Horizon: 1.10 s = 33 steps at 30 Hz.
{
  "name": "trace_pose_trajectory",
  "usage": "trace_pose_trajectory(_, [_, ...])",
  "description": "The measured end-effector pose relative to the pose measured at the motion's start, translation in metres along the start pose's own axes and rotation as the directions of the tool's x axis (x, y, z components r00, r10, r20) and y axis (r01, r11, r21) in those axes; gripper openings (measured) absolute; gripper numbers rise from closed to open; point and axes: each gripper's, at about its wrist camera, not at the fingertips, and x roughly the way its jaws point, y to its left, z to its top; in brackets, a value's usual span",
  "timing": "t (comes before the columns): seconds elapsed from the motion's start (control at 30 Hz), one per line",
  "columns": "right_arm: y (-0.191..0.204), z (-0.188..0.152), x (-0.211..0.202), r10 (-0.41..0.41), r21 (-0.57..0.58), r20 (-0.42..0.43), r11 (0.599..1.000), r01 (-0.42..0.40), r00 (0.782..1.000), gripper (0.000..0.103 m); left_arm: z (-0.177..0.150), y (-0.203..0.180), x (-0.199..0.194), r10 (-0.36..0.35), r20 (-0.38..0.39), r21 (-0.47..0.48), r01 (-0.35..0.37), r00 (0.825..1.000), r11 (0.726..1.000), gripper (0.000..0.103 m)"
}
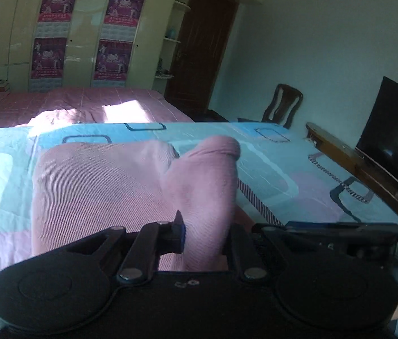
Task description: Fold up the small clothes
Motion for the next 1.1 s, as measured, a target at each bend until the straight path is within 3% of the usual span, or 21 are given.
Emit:
trace_pose_trajectory(0.07, [-0.022,0.002,-0.006,-0.012,0.030,-0.011,0.999,0.012,1.000,0.056,-0.020,-0.017,0.028,0.010,-0.112,0.054,-0.004,0.994,0.999,0.020])
trace_pose_trajectory(0.13, [-0.033,0.006,-0.010,0.009,0.055,-0.018,0.998,-0.008,1.000,0.056,-0.038,-0.028,0.026,0.028,-0.123,0.091,-0.017,0.992,0.996,0.023])
trace_pose_trajectory(0.23, [-0.038,0.014,-0.013,0.086,0.082,-0.020,0.993,-0.084,0.996,0.059,-0.045,-0.031,0.011,-0.004,-0.128,0.089,0.015,0.992,0.996,0.038])
trace_pose_trajectory(0.27, [-0.036,0.015,-0.013,0.113,0.091,-0.022,0.990,-0.110,0.993,0.062,-0.044,-0.028,0.005,-0.025,-0.132,0.076,0.035,0.991,0.996,0.044])
trace_pose_trajectory(0.3, [-0.033,0.017,-0.012,0.156,0.097,-0.021,0.983,-0.153,0.988,0.076,-0.043,-0.025,-0.003,-0.039,-0.132,0.064,0.048,0.990,0.997,0.049])
trace_pose_trajectory(0.33, [-0.028,0.018,-0.010,0.189,0.099,-0.018,0.978,-0.186,0.982,0.087,-0.043,-0.023,-0.009,-0.040,-0.129,0.055,0.048,0.991,0.997,0.061])
trace_pose_trajectory(0.37, [-0.022,0.019,-0.006,0.223,0.096,-0.022,0.971,-0.220,0.975,0.088,-0.043,-0.020,-0.016,-0.035,-0.118,0.048,0.041,0.992,0.998,0.065])
trace_pose_trajectory(0.5, [-0.003,0.023,0.027,0.284,0.091,-0.102,0.957,-0.275,0.953,0.088,-0.040,0.002,-0.046,0.013,-0.068,-0.003,-0.013,0.998,1.000,0.065])
trace_pose_trajectory(0.6, [0.001,0.019,0.055,0.305,0.125,-0.164,0.950,-0.287,0.938,0.087,-0.032,0.026,-0.058,0.104,-0.030,-0.061,-0.105,0.994,0.993,0.065])
trace_pose_trajectory(0.67, [0.000,0.017,0.064,0.319,0.150,-0.184,0.944,-0.294,0.930,0.068,-0.029,0.044,-0.059,0.169,-0.035,-0.097,-0.172,0.985,0.980,0.064])
trace_pose_trajectory(0.7, [-0.002,0.014,0.067,0.320,0.165,-0.199,0.943,-0.290,0.926,0.047,-0.028,0.052,-0.059,0.193,-0.039,-0.117,-0.196,0.981,0.974,0.064])
trace_pose_trajectory(0.73, [-0.003,0.013,0.068,0.320,0.172,-0.201,0.942,-0.288,0.926,0.037,-0.025,0.059,-0.059,0.209,-0.039,-0.134,-0.212,0.977,0.968,0.064])
trace_pose_trajectory(0.87, [-0.001,0.012,0.069,0.328,0.156,-0.221,0.941,-0.299,0.918,0.034,-0.023,0.075,-0.054,0.253,-0.049,-0.158,-0.258,0.966,0.953,0.064])
trace_pose_trajectory(0.93, [0.006,0.015,0.072,0.326,0.134,-0.229,0.944,-0.301,0.917,0.013,-0.021,0.080,-0.050,0.264,-0.054,-0.166,-0.270,0.963,0.949,0.063])
trace_pose_trajectory(1.1, [0.015,0.031,0.049,0.309,0.040,-0.153,0.951,-0.306,0.939,0.010,-0.016,0.086,-0.045,0.233,-0.048,-0.205,-0.238,0.971,0.949,0.063])
